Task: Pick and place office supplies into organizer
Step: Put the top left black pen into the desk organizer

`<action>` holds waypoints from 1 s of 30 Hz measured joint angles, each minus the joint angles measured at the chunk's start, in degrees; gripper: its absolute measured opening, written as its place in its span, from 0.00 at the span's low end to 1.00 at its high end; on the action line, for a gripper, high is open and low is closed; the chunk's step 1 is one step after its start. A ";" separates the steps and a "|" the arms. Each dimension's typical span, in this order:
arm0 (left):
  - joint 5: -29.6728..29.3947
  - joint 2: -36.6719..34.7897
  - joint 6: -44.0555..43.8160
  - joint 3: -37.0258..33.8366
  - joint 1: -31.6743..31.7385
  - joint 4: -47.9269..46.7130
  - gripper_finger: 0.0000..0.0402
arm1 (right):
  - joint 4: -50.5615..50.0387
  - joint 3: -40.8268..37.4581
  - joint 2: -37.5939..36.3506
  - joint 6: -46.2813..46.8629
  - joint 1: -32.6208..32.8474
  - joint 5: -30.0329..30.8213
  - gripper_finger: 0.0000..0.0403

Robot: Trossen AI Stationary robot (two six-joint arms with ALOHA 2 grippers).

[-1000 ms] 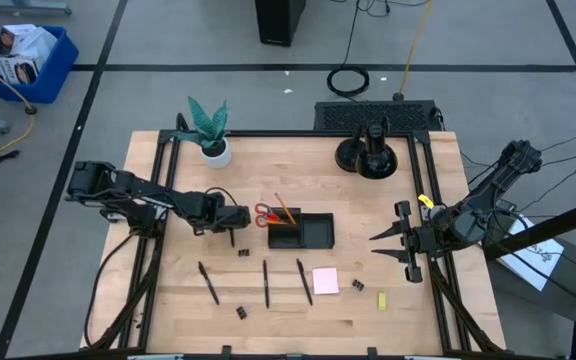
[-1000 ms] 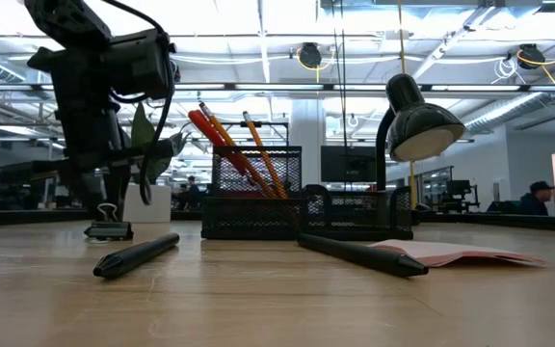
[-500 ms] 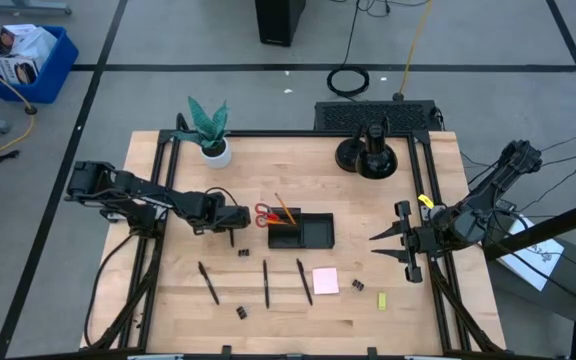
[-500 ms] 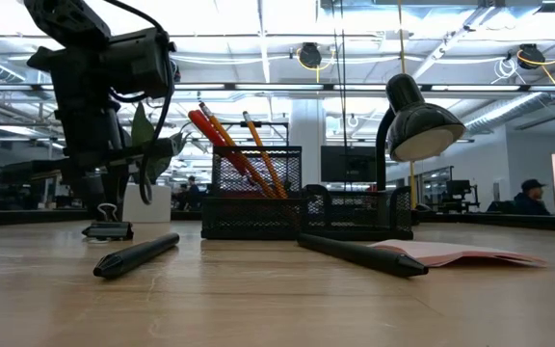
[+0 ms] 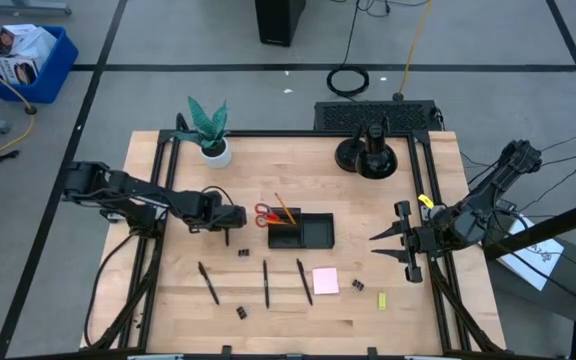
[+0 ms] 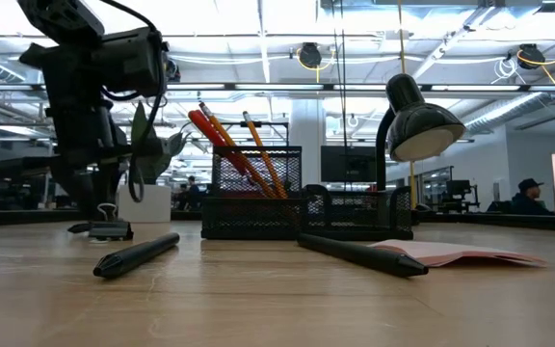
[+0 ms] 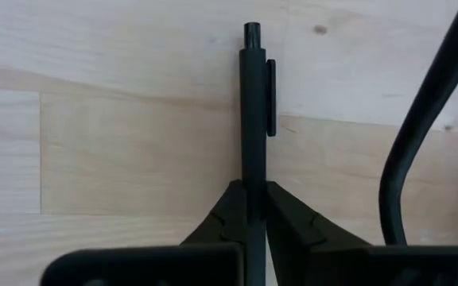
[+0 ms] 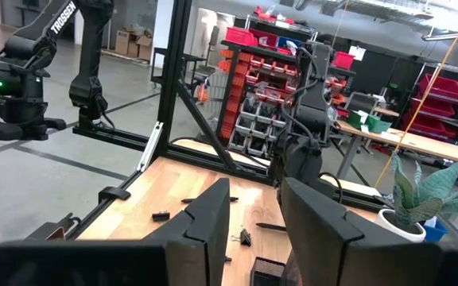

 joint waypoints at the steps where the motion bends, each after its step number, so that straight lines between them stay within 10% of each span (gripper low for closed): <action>1: -0.02 -0.28 0.00 0.00 0.00 -0.34 0.07 | 0.00 0.00 0.01 -0.01 0.00 0.00 0.28; 30: -7.21 -13.26 -1.39 0.29 -6.00 -5.46 0.12 | 0.86 0.00 0.00 -0.01 0.01 0.00 0.28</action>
